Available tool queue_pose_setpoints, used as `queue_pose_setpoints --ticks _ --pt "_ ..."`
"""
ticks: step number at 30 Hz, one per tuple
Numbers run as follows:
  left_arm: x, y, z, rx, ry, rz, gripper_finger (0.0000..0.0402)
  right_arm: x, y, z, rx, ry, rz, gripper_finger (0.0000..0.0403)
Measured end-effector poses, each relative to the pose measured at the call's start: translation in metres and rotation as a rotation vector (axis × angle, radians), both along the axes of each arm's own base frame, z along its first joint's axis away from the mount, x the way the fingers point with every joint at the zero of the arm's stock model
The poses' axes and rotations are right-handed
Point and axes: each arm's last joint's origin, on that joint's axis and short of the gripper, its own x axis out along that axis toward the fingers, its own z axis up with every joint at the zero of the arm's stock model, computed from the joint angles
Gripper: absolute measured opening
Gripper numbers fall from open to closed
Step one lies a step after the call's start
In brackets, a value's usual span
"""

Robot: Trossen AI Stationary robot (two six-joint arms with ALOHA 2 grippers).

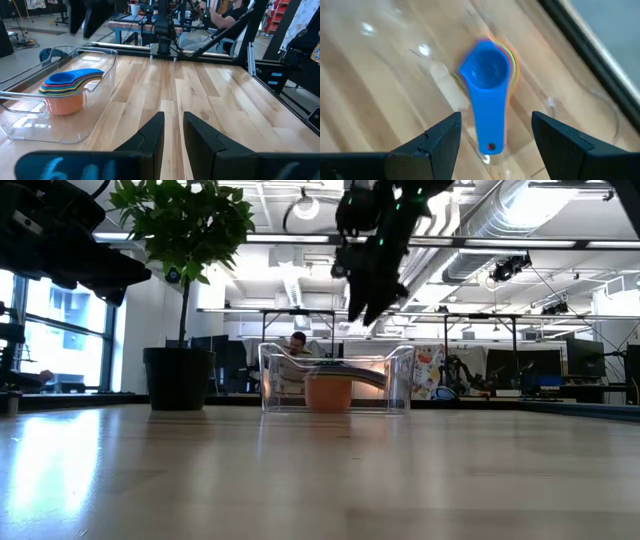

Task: Nest measuring cups in basket
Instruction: Return to Home Position

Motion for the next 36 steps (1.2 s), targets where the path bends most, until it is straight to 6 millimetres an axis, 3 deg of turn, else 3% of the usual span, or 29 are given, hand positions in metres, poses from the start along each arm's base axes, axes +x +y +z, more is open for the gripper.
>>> queue_pose_setpoints --ticks 5,8,13,22,28,36 --pt "0.0 0.0 0.0 0.0 0.0 0.0 0.0062 -0.008 0.028 0.031 -0.111 -0.179 0.063 0.0234" --pt "0.0 0.0 0.0 0.0 0.0 0.0 0.0062 -0.026 0.049 0.031 -0.174 -0.325 0.07 0.0234" --pt "0.0 0.0 0.0 0.0 0.001 0.0 0.0062 -0.076 0.078 0.009 -0.267 -0.472 0.078 0.0234" --pt "0.0 0.0 0.0 0.0 0.0 0.0 0.0062 -0.16 0.101 -0.028 -0.349 -0.735 0.074 0.0234" --pt "0.0 0.0 0.0 0.0 0.001 0.0 0.0062 -0.195 0.112 -0.052 -0.342 -0.872 0.165 0.0234" --pt "0.0 0.0 0.0 0.0 0.0 -0.001 0.0062 -0.228 0.122 -0.066 -0.349 -1.013 0.263 0.0234"
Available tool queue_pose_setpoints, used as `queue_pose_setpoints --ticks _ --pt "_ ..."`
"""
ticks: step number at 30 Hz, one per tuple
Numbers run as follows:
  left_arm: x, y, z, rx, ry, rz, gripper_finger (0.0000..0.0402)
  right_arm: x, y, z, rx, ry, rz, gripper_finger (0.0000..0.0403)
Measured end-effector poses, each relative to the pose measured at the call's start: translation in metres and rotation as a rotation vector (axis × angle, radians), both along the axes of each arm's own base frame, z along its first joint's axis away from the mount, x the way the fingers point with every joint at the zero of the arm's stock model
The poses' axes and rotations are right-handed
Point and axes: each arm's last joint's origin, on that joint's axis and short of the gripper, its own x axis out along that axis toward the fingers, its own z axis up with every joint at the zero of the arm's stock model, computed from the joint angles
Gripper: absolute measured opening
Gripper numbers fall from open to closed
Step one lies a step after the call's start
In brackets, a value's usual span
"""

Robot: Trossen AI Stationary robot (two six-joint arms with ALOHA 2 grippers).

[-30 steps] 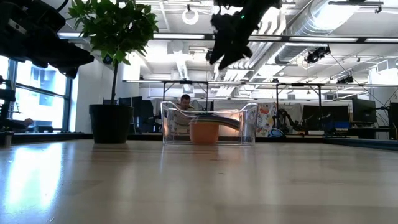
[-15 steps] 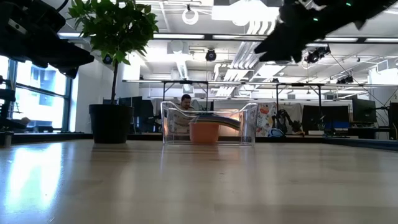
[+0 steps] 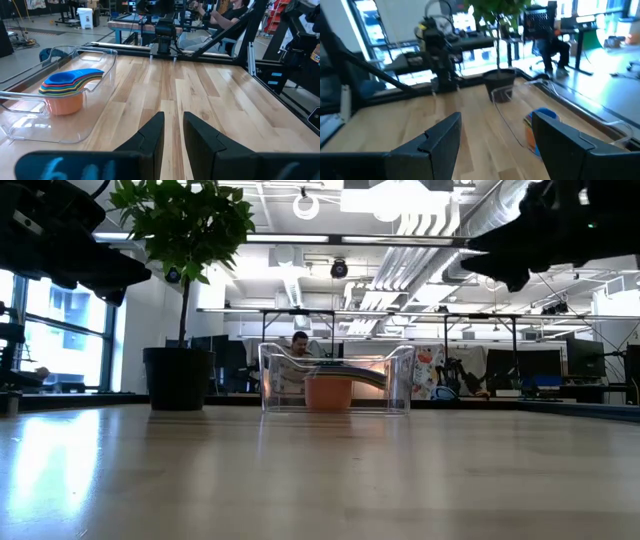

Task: Nest measuring cups in basket
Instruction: Return to Home Position

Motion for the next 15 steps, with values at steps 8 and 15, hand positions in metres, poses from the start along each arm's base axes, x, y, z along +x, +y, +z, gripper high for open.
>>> queue_pose_setpoints --ticks 8,15 --pt "0.0 0.0 0.0 0.0 0.0 0.0 0.0062 -0.019 0.006 -0.011 -0.022 -0.098 0.069 0.0234" --pt "0.0 0.0 0.0 0.0 0.0 0.0 0.0062 -0.026 0.008 -0.028 -0.004 -0.07 0.103 0.0234"
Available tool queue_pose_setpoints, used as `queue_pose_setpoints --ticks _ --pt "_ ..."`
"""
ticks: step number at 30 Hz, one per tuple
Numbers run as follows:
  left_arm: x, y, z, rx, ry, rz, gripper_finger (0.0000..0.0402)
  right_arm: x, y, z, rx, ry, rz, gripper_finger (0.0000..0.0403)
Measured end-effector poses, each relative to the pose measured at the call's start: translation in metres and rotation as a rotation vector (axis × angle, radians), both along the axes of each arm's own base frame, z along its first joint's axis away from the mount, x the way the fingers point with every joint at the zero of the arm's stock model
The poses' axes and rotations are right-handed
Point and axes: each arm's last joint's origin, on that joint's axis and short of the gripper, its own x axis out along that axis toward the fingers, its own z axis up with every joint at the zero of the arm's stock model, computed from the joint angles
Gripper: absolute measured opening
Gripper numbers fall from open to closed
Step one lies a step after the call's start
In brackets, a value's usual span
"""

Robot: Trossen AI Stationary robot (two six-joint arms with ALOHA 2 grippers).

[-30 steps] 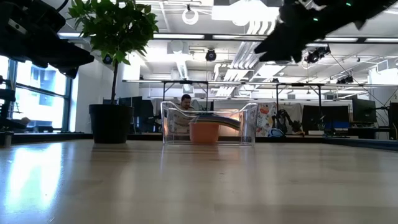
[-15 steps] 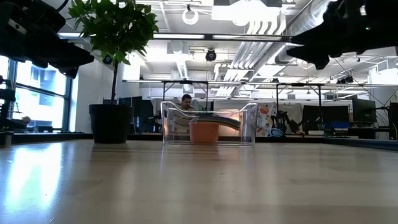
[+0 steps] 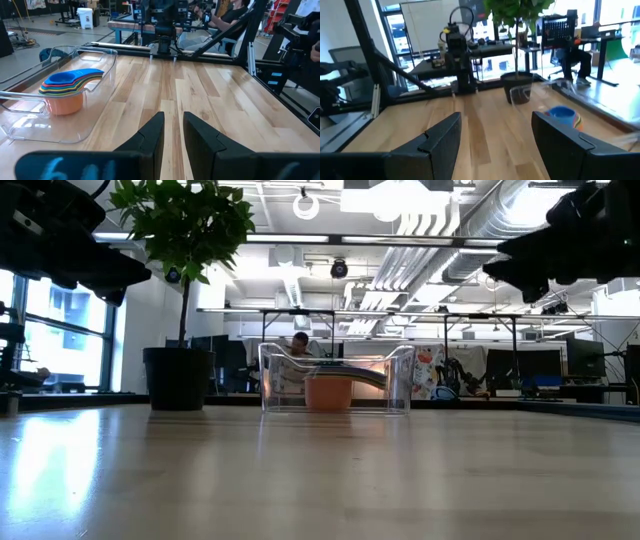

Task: Nest measuring cups in basket
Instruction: Return to Home Position

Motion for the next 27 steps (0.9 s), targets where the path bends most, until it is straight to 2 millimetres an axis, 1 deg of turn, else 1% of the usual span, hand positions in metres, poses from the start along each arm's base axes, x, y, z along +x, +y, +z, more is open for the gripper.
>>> queue_pose_setpoints --ticks 4,8,11,14,16,27 --pt "0.0 0.0 0.0 0.0 0.0 0.0 0.0062 0.0 0.0 -0.01 0.049 0.027 0.002 0.0234" --pt "0.0 0.0 0.0 0.0 0.0 0.0 0.0062 0.001 0.0 -0.026 0.118 0.088 -0.005 0.0234" --pt "0.0 0.0 0.0 0.0 0.0 0.0 0.0062 0.002 -0.002 -0.027 0.169 0.097 -0.038 0.0234" --pt "0.0 0.0 0.0 0.0 0.0 0.001 0.0062 0.002 -0.003 -0.029 0.197 0.105 -0.107 0.0234" --pt "0.0 0.0 0.0 0.0 0.001 0.0 0.0062 0.003 -0.004 -0.03 0.222 0.111 -0.114 0.0234" --pt "0.0 0.0 0.0 0.0 0.0 0.0 0.0062 0.003 -0.004 -0.031 0.2 0.128 -0.113 0.0234"
